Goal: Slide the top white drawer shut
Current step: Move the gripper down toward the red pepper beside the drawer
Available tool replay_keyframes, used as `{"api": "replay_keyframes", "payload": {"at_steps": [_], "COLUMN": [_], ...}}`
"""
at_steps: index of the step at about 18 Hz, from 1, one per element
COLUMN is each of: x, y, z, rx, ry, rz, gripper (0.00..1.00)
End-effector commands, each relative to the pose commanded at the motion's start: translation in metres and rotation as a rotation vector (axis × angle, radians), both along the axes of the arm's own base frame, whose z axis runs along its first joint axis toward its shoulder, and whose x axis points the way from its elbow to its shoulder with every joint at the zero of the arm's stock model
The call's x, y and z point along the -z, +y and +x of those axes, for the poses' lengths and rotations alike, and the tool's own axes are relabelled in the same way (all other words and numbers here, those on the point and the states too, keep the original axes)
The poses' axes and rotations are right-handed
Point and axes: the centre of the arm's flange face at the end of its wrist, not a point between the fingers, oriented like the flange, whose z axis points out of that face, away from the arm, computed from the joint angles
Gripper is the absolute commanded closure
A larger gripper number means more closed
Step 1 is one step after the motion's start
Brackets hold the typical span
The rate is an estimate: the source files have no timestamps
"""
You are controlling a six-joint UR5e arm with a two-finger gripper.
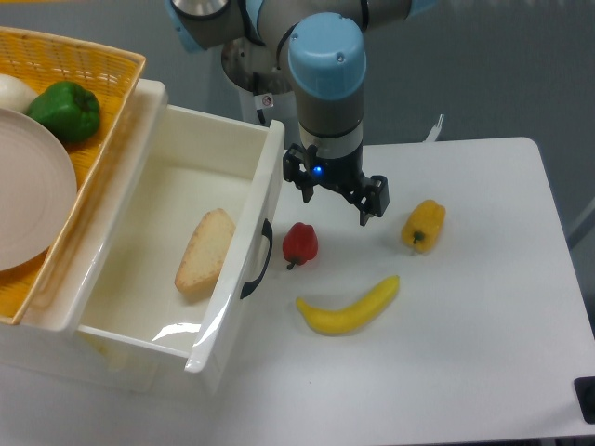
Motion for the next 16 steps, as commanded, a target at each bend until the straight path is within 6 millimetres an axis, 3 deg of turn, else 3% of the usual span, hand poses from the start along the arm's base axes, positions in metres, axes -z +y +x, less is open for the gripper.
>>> {"api": "replay_keyframes", "payload": {"at_steps": [5,11,16], "x": [0.008,0.015,0.040], "y": [0.001,-0.017,-0.025], "z": [-0.012,-0.032,-0.032], "rx": [-0.015,-0.073,-0.089], "ry": [-0.012,-0.063,-0.096], "rz": [0.020,0.070,0.041], "gripper": [0.00,0.00,0.00]}}
